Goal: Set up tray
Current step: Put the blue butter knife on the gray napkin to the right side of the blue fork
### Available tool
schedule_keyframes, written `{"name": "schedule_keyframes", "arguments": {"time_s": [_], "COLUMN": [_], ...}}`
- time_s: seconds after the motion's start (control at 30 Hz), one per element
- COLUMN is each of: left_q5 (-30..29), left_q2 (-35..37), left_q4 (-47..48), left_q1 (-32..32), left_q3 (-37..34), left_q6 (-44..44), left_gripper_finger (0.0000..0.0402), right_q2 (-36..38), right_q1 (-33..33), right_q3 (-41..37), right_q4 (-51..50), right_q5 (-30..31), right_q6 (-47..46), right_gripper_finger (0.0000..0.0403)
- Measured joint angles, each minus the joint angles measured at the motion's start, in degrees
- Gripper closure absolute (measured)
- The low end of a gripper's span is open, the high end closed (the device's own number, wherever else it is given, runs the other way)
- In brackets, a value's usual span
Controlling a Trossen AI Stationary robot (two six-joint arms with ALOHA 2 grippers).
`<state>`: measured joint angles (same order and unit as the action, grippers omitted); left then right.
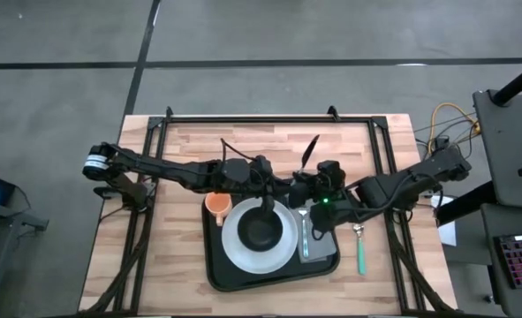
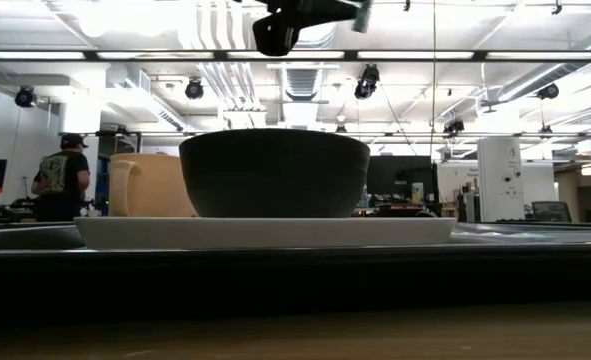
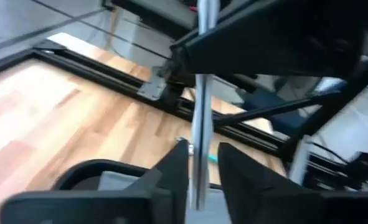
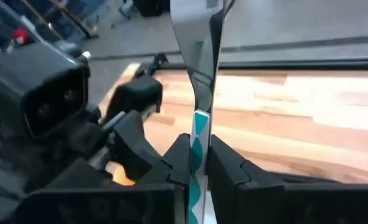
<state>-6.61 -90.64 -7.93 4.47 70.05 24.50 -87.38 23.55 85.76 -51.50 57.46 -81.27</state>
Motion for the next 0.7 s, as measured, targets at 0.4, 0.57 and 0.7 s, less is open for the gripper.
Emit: {"name": "schedule_keyframes", "arguments": {"time_s": [0.4,0.57,0.7], "left_q5": [8.21,8.04,8.10], "left_q2": [6.60,10.80,14.05], "left_q4": [4.51,9.46,10.82], "left_q1": [-0.31,-0.48,-0.42], "left_q3": [-0.10,-0.10,-0.10], "left_q6": [-5.23,-8.99,-8.89], "left_gripper_finger": [0.0264,0.0262,0.0261], "right_q2": [2.39,2.26,3.08], "right_q1": [1.97,2.15,2.75], "right_q3": [-1.06,-6.83,-11.85], "right_q4": [-6.12,-6.25,-3.53], "right_q5": [-22.61,-37.53,-43.25], "right_q6": [-3.57,-5.17,-5.28], "right_gripper_finger": [0.0383,0.0383,0.0383]}}
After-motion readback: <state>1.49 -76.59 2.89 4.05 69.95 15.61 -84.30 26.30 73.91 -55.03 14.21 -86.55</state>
